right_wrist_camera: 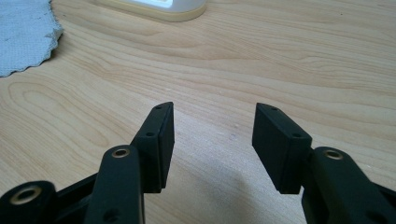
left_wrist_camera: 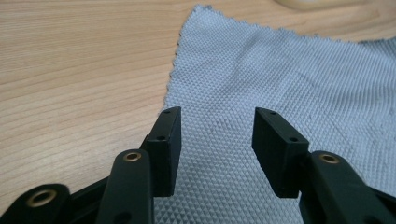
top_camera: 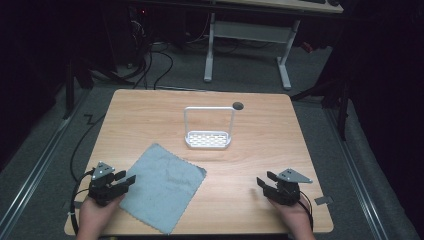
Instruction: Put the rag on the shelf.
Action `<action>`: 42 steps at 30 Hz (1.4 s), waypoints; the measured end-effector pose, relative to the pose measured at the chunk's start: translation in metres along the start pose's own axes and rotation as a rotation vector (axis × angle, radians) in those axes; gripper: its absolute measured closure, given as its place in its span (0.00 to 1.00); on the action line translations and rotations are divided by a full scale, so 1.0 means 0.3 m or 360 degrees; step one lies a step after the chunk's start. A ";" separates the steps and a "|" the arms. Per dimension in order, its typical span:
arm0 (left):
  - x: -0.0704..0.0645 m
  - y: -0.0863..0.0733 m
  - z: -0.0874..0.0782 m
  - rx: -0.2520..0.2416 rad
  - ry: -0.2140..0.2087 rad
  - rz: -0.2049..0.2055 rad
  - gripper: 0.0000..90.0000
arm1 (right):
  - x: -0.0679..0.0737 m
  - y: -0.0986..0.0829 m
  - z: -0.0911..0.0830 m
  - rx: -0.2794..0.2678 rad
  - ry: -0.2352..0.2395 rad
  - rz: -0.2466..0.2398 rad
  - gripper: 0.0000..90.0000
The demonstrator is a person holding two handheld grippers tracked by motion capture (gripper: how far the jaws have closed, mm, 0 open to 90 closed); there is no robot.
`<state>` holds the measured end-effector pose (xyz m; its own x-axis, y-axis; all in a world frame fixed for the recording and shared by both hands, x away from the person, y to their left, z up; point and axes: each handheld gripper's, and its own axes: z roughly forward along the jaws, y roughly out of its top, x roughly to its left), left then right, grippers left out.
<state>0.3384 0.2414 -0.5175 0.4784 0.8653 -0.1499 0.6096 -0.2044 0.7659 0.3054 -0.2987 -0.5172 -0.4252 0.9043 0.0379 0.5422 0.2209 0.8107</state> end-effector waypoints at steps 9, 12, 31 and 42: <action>-0.026 0.002 0.007 0.0018 -0.0098 0.0010 0.63 | -0.004 -0.001 -0.003 -0.0004 0.0002 0.0004 0.55; -0.083 0.003 0.014 0.0068 -0.0201 0.0092 0.84 | -0.006 0.000 -0.001 -0.0005 0.0005 0.0015 0.55; -0.459 0.002 0.147 0.0298 -0.0495 0.0489 1.00 | 0.019 0.008 0.016 0.0011 0.0063 -0.0028 0.61; -0.297 0.006 0.091 0.0160 -0.0216 0.0325 0.95 | 0.270 0.053 0.089 0.0046 0.0398 -0.0290 0.85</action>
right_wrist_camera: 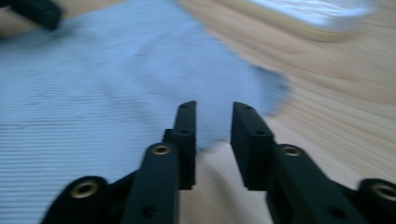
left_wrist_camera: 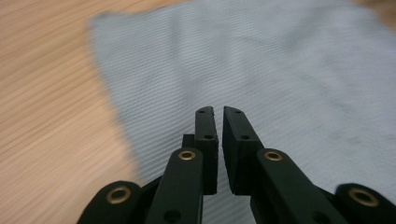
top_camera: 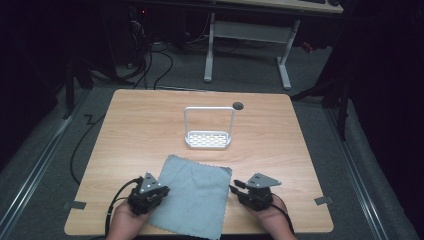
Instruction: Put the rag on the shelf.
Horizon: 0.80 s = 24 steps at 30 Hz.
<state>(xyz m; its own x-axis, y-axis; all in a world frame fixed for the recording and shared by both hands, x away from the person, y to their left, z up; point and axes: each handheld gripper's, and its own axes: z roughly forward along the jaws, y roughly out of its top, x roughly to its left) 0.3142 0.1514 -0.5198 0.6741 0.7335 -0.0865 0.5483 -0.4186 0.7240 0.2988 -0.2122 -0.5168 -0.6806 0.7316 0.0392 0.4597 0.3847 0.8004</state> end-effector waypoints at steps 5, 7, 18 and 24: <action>0.031 -0.024 -0.002 0.0056 0.0020 0.0014 0.96 | 0.104 0.016 0.088 0.0158 0.0153 -0.0172 1.00; 0.008 -0.023 0.003 0.0062 -0.0012 0.0046 0.96 | 0.109 0.013 0.099 0.0179 0.0158 -0.0196 1.00; -0.143 0.010 0.054 0.0083 -0.0224 0.0229 0.96 | -0.016 -0.037 0.016 0.0189 0.0037 -0.0019 1.00; -0.184 0.021 0.072 0.0088 -0.0318 0.0285 0.96 | -0.053 -0.081 -0.053 0.0204 -0.0034 0.0035 1.00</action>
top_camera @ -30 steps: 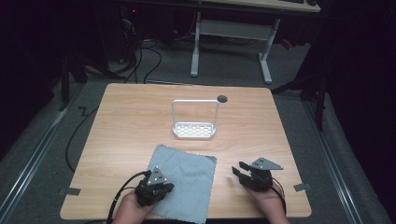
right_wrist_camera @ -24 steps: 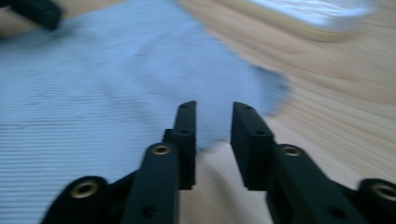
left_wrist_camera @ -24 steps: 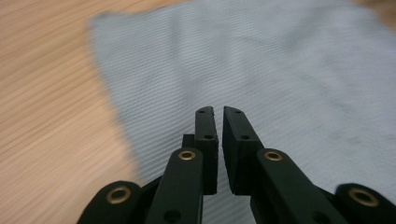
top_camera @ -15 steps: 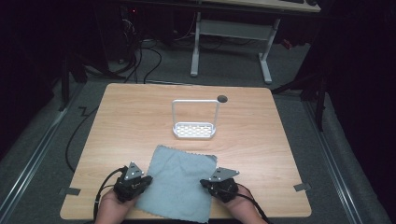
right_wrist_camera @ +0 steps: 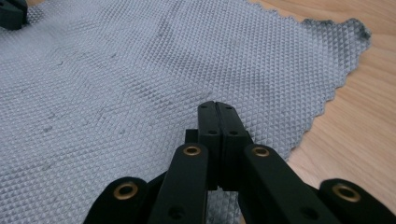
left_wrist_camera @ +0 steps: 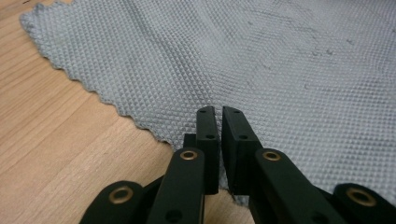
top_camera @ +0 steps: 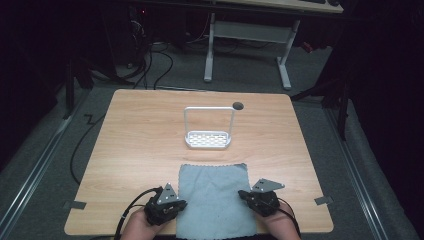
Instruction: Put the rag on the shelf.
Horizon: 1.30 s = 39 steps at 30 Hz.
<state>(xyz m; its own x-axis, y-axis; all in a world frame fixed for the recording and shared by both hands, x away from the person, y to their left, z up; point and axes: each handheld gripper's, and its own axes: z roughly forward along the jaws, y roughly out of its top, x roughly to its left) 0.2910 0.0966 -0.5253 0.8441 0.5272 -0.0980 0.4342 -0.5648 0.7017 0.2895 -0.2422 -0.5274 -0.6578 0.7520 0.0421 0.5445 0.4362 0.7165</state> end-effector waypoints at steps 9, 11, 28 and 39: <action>0.130 0.021 -0.011 -0.0123 0.0165 -0.0222 0.80 | -0.015 0.000 -0.017 -0.0105 -0.0040 0.0047 0.87; 0.168 0.032 -0.009 -0.0161 0.0204 -0.0278 0.75 | -0.020 0.003 -0.014 -0.0120 -0.0058 0.0066 0.83; 0.238 0.163 0.146 -0.0099 0.0392 -0.0293 0.79 | -0.065 0.007 -0.035 -0.0217 -0.0141 0.0122 0.68; 0.253 0.135 0.146 -0.0196 0.0304 -0.0368 0.99 | -0.170 0.129 0.058 -0.0163 -0.0244 0.0245 0.58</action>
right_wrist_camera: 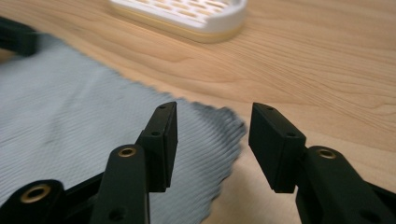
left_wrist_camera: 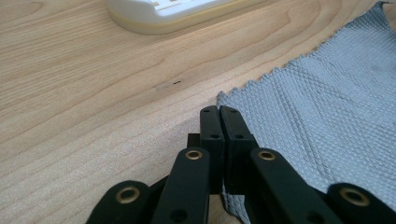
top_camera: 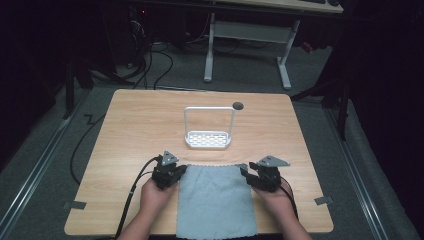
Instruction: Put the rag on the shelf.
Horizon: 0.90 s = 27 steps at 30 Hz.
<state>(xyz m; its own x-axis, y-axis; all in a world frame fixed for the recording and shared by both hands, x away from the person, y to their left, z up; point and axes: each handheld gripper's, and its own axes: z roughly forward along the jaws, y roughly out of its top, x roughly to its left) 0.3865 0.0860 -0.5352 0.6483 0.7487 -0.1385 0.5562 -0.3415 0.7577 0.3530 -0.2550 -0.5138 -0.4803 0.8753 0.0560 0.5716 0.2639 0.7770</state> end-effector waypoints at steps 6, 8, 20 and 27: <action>0.000 -0.001 -0.001 0.0000 -0.0005 -0.0005 0.99 | -0.030 0.009 0.077 0.0116 -0.0073 0.0012 0.62; 0.001 -0.001 -0.001 0.0001 -0.0007 -0.0007 0.99 | -0.031 0.006 0.081 0.0127 -0.0056 0.0006 0.65; 0.004 -0.001 -0.016 -0.0023 -0.0046 -0.0019 1.00 | 0.011 -0.006 0.076 0.0085 -0.0009 -0.0068 0.99; -0.002 0.005 -0.073 -0.0129 -0.0065 -0.0020 1.00 | 0.034 0.001 0.027 -0.0048 0.0017 -0.0062 0.99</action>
<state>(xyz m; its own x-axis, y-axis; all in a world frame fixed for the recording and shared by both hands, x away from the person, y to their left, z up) 0.3755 0.0974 -0.5201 0.6630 0.7285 -0.1727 0.5214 -0.2838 0.8047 0.3535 -0.2428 -0.5181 -0.5092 0.8600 0.0318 0.5318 0.2854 0.7973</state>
